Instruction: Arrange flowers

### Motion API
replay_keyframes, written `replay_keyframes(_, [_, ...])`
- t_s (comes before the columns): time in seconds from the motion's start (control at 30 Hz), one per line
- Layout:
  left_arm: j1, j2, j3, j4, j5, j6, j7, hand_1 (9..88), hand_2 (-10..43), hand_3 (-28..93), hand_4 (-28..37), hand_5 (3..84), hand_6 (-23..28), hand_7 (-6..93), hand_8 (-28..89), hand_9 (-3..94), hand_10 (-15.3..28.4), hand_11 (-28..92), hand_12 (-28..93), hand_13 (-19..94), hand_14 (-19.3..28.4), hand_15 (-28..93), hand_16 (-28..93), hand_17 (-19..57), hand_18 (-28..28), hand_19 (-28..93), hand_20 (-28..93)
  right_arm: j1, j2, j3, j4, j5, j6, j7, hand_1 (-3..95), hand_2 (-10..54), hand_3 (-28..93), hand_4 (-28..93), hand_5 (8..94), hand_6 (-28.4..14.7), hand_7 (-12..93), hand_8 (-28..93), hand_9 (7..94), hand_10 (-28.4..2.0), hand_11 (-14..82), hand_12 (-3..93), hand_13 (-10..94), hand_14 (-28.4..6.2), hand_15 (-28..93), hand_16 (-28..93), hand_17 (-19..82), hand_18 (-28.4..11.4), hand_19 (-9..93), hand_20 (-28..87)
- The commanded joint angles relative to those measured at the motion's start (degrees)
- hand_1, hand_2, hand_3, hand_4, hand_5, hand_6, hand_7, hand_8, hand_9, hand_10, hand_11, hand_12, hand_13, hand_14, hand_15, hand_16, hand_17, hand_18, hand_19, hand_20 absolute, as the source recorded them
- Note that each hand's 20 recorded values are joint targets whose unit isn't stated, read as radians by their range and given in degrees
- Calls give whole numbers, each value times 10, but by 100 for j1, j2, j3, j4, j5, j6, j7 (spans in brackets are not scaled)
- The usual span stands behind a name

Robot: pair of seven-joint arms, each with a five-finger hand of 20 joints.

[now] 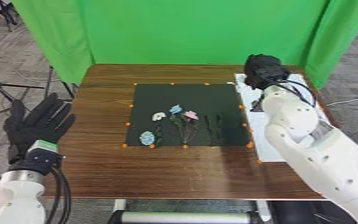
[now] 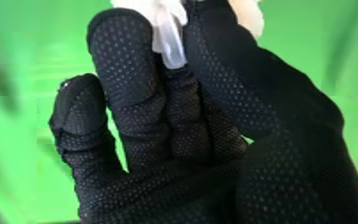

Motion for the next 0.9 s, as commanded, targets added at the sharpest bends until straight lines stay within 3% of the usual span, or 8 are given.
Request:
replay_keyframes(0.03, [-77, -4, 42, -30, 46, 127, -87, 249, 153, 681, -283, 384, 83, 203, -101, 303, 143, 266, 121, 180, 135, 411, -73, -65, 135, 347, 132, 315, -206, -718, 88, 156, -607, -353, 649, -95, 693, -283, 762, -5, 315, 33, 854, -84, 135, 464, 742, -41, 454, 411, 364, -228, 846, 388])
replay_keyframes(0.07, [-67, -6, 33, -21, 82, 95, -66, 249, 155, 680, -283, 385, 84, 204, -100, 304, 143, 267, 121, 182, 136, 413, -72, -66, 135, 348, 133, 293, -149, -796, 10, 200, -657, -341, 649, -95, 693, -283, 761, -4, 317, 33, 851, -84, 135, 466, 741, -40, 454, 411, 363, -228, 845, 388])
replay_keyframes(0.13, [-16, 24, 3, -48, -11, 79, 25, 249, 156, 680, -283, 387, 84, 205, -100, 306, 144, 270, 121, 184, 136, 418, -72, -66, 135, 349, 133, 323, -112, -886, 29, 127, -701, -440, 648, -95, 692, -283, 757, -5, 319, 34, 848, -84, 135, 467, 740, -40, 453, 411, 361, -228, 844, 388])
replay_keyframes(0.27, [15, 39, -13, -62, -38, 146, 92, 250, 156, 681, -283, 387, 84, 207, -100, 307, 145, 270, 120, 185, 136, 421, -73, -67, 136, 351, 134, 379, -89, -1104, 86, 118, -643, -459, 647, -95, 693, -283, 754, -5, 320, 30, 847, -84, 136, 466, 737, -40, 452, 412, 360, -228, 843, 390])
replay_keyframes(0.3, [3, 24, -9, -71, -31, 197, 69, 250, 157, 680, -283, 388, 84, 207, -101, 307, 145, 270, 120, 186, 137, 422, -73, -67, 136, 351, 134, 372, -104, -1130, 100, 105, -630, -446, 647, -95, 693, -283, 753, -6, 321, 29, 847, -84, 136, 465, 736, -40, 453, 412, 360, -227, 843, 390])
replay_keyframes(0.53, [-99, 35, 66, -26, -32, 126, 54, 251, 160, 680, -283, 391, 84, 211, -102, 311, 145, 275, 121, 190, 137, 431, -75, -66, 135, 356, 135, 473, -130, -1431, 233, -92, -557, -450, 642, -95, 696, -283, 747, -3, 320, 19, 840, -84, 133, 460, 731, -40, 450, 410, 359, -227, 840, 390])
replay_keyframes(0.8, [-49, 9, -31, -61, -33, 163, -6, 252, 165, 677, -283, 391, 84, 211, -103, 311, 145, 275, 120, 191, 138, 434, -79, -65, 135, 357, 134, 385, -109, -1394, 217, -55, -734, -406, 614, -95, 686, -283, 719, -13, 293, -9, 814, -91, 98, 405, 710, -46, 435, 391, 347, -232, 827, 381])
replay_keyframes(0.9, [-38, 10, -31, -66, -77, 96, 0, 251, 165, 679, -283, 391, 84, 212, -103, 311, 145, 276, 120, 191, 137, 434, -79, -65, 135, 358, 133, 374, -123, -1339, 238, -60, -770, -340, 584, -95, 684, -283, 709, -19, 286, -16, 805, -96, 91, 388, 701, -55, 435, 379, 340, -235, 821, 375])
